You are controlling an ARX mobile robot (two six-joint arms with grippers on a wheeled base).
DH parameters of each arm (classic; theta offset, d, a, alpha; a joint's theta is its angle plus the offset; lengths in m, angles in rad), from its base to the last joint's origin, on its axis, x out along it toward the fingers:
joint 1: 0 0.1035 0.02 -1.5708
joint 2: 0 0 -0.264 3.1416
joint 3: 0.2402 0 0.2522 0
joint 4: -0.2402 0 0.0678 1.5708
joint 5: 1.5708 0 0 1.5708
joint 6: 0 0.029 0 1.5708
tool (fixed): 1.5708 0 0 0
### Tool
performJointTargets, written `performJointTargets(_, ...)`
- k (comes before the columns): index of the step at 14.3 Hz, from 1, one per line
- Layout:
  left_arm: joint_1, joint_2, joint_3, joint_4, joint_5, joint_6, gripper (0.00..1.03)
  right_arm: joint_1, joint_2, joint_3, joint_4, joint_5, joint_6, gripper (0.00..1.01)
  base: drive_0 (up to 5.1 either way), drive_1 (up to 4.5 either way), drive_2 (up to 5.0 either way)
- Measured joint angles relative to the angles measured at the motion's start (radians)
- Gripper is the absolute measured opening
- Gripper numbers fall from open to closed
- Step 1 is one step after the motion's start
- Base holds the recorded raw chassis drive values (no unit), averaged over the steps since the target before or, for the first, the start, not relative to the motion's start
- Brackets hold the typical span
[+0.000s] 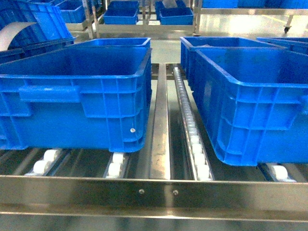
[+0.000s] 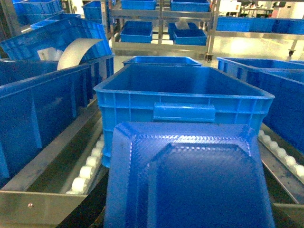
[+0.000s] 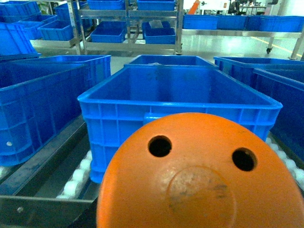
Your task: Sort blue parts and orange caps into right shelf containers
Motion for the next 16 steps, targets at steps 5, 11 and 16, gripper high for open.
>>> performJointTargets(5,0.0,0.0,0.0,0.002,0.0,0.0,0.43,0.0,0.0,0.0,0.0,0.0,0.0,0.44,0.0,4.18,-4.2)
performJointTargets(11,0.0,0.0,0.0,0.001,0.0,0.0,0.43,0.0,0.0,0.0,-0.001,0.0,0.0,0.44,0.0,0.71,-0.7)
performJointTargets(16,0.0,0.0,0.0,0.0,0.0,0.0,0.43,0.0,0.0,0.0,0.0,0.0,0.0,0.44,0.0,0.0,0.0)
